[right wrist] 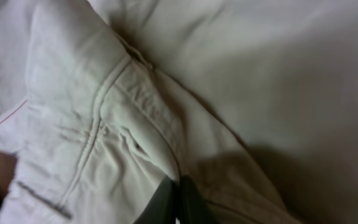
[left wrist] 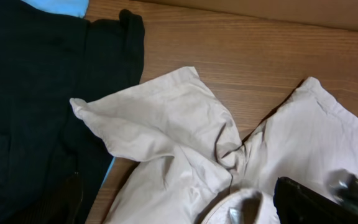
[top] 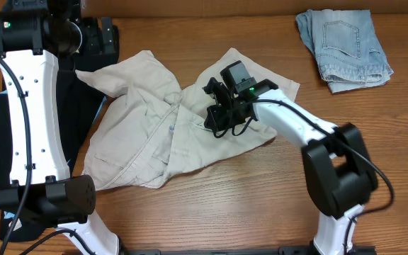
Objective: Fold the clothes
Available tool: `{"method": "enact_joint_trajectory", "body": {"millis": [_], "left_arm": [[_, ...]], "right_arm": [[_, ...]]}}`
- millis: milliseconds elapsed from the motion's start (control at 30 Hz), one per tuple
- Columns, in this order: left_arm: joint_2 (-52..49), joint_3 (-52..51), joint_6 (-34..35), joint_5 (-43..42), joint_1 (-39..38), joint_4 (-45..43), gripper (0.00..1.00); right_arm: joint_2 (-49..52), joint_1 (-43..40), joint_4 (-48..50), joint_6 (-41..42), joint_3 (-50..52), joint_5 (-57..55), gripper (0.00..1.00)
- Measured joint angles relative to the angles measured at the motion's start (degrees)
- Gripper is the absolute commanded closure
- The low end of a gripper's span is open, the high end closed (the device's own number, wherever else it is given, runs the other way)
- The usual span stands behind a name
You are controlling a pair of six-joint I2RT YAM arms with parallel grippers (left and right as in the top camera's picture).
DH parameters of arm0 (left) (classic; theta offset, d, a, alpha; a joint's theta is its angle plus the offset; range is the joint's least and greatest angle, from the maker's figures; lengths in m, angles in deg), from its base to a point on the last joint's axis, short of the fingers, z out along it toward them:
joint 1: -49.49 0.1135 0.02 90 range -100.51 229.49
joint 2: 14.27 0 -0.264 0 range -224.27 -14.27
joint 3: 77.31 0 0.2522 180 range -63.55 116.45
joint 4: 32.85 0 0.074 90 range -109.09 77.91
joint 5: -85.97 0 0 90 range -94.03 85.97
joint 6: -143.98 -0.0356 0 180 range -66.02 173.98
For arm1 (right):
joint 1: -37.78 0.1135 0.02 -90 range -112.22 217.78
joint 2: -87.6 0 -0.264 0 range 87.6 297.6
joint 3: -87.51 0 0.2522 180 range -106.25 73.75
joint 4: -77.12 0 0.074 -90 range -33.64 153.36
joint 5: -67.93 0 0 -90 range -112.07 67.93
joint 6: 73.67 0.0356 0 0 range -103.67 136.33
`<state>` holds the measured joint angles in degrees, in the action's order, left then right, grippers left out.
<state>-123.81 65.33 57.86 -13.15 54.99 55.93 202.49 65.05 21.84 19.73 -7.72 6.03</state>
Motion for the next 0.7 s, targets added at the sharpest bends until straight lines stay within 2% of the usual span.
{"method": "enact_joint_trajectory", "body": {"millis": [200,300,467,533,633,700], "left_arm": [[0.00,-0.02,0.00,0.00,0.00,0.04,0.00],[0.00,-0.02,0.00,0.00,0.00,0.02,0.00],[0.00,-0.02,0.00,0.02,0.00,0.02,0.00],[0.00,-0.02,0.00,0.00,0.00,0.02,0.00],[0.00,-0.02,0.00,0.00,0.00,0.13,0.00],[0.00,-0.02,0.00,0.00,0.00,0.24,0.00]], "right_arm": [[-13.20,-1.57,-15.02,0.59,-0.04,0.24,0.96],[-19.85,-2.21,-25.88,1.14,-0.26,-0.20,0.96],[-23.45,-0.90,-41.81,3.08,0.04,-2.84,0.96],[-23.43,0.37,-43.63,5.09,2.14,-4.37,0.96],[-23.45,3.04,-43.12,9.60,7.39,-6.36,0.83],[-23.39,4.48,-41.90,13.20,11.80,-7.41,0.79]]}}
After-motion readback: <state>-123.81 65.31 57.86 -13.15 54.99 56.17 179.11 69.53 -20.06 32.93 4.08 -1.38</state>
